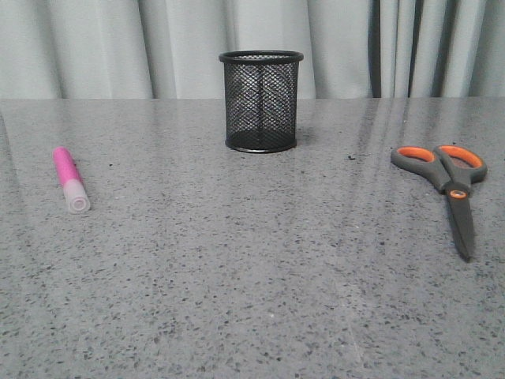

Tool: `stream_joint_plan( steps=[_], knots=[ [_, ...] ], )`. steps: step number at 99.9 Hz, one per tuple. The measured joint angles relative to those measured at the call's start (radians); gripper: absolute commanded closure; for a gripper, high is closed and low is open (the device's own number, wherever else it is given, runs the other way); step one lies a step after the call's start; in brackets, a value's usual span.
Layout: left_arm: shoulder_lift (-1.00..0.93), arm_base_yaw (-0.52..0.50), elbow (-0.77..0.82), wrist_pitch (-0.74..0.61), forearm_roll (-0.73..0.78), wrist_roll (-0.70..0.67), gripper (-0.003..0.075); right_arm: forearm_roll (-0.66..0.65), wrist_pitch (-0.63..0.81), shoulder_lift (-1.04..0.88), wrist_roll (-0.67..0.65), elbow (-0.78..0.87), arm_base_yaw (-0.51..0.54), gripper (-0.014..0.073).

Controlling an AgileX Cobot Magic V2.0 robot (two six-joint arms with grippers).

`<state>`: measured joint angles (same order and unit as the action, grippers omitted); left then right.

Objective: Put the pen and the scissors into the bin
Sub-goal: 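Move the left gripper toward the pink marker pen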

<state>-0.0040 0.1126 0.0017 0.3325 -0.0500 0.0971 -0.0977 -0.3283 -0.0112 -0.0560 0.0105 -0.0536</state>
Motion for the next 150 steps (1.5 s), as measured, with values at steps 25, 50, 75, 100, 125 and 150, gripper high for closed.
stream_joint_plan(
  steps=[25,50,75,100,125,150],
  knots=[
    [0.0,0.0,0.0,0.0,0.0,0.0,0.0739,0.0,0.0,0.0,0.0,0.0,0.0,0.0664],
    [0.0,0.0,0.0,0.0,0.0,0.0,0.0739,0.0,0.0,0.0,0.0,0.0,0.0,0.0664],
    [0.0,0.0,0.0,0.0,0.0,0.0,0.0739,-0.002,0.016,0.0,0.0,0.0,0.0,0.0664],
    [0.0,0.0,0.0,-0.007,-0.039,0.0,0.0739,0.074,0.328,0.0,0.0,0.0,0.0,0.0663],
    [0.0,0.0,0.0,-0.224,-0.542,0.0,0.0739,0.249,0.441,0.0,0.0,0.0,0.0,0.0662],
    [0.0,0.0,0.0,-0.369,-1.025,0.0,0.0739,0.311,0.481,0.0,-0.026,-0.004,0.0,0.0662]
  ],
)
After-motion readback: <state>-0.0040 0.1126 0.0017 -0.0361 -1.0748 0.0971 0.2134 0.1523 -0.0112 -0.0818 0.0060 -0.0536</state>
